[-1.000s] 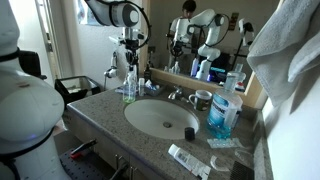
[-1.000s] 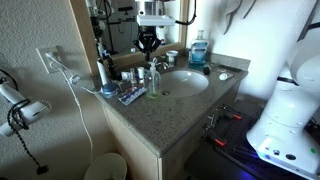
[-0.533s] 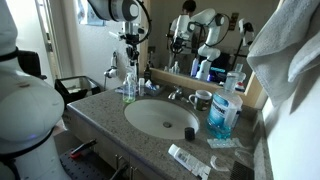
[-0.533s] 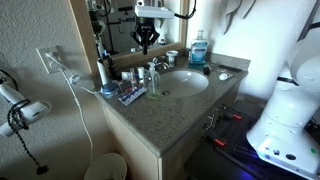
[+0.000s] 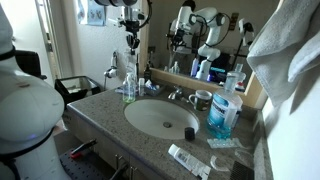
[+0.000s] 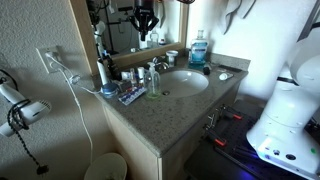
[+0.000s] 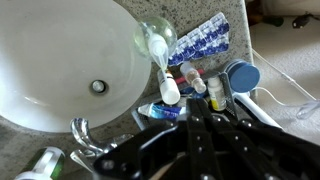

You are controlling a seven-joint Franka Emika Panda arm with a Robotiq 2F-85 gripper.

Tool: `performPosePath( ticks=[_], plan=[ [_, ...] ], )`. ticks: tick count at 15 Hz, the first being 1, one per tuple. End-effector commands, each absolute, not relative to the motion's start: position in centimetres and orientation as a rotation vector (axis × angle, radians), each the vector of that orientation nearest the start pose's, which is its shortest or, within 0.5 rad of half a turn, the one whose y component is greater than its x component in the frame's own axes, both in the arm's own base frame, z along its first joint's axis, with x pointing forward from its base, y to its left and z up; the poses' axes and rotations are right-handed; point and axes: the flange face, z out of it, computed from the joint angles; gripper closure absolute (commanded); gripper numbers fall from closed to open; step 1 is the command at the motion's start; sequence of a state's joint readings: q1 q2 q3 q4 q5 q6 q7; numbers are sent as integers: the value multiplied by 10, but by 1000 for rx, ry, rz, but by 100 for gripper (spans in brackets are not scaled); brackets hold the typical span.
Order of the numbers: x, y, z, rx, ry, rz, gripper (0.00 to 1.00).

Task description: Push the pump on the bottle

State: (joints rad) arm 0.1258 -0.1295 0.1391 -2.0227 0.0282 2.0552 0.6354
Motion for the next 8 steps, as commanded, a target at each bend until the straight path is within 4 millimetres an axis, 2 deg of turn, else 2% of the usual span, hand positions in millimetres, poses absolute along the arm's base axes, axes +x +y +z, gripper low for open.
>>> performPosePath(
  ticks=[1,8],
  plan=[
    [513,143,548,-3006,616,-209,95],
    [514,137,561,-2993,625,-202,95]
  ],
)
